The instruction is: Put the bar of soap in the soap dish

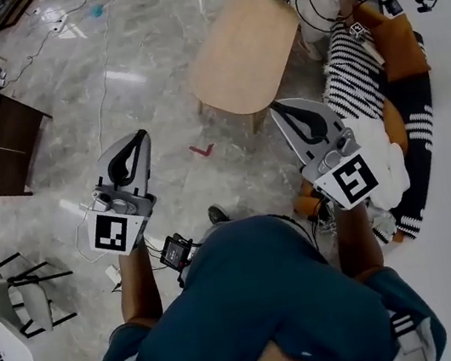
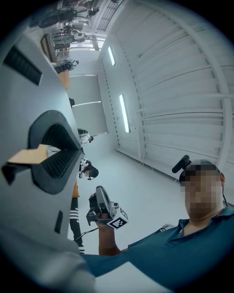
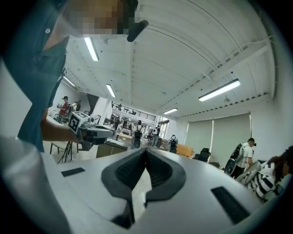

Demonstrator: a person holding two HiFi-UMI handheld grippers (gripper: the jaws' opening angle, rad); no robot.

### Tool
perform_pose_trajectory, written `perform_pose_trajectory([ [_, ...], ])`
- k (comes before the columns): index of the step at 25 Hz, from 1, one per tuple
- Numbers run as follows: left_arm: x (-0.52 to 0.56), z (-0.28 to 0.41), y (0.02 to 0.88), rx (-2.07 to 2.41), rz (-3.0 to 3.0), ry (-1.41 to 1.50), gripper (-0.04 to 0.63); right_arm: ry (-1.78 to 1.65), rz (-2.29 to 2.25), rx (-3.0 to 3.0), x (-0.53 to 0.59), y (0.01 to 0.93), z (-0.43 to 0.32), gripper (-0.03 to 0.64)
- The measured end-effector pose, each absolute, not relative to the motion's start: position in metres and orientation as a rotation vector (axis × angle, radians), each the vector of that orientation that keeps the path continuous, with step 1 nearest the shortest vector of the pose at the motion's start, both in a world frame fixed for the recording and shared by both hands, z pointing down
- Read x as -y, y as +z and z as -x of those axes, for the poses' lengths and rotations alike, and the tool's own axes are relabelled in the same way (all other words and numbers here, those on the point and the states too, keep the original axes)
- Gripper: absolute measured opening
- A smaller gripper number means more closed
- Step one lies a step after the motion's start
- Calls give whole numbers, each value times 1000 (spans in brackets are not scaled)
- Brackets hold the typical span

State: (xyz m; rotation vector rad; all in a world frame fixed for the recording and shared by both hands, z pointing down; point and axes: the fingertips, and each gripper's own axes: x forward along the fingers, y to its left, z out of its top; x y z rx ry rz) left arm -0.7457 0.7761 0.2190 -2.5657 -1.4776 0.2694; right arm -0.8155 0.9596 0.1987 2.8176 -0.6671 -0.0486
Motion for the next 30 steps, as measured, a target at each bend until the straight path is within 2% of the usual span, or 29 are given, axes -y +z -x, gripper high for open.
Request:
perform_pose_trajectory([
  [14,-735,647,235,1349,2648,200,3,-32,-2790,816,-927,209,693,14],
  [30,-769,535,233,1087,2735,201,3,-90,-2722,1133,-950,222,545,14],
])
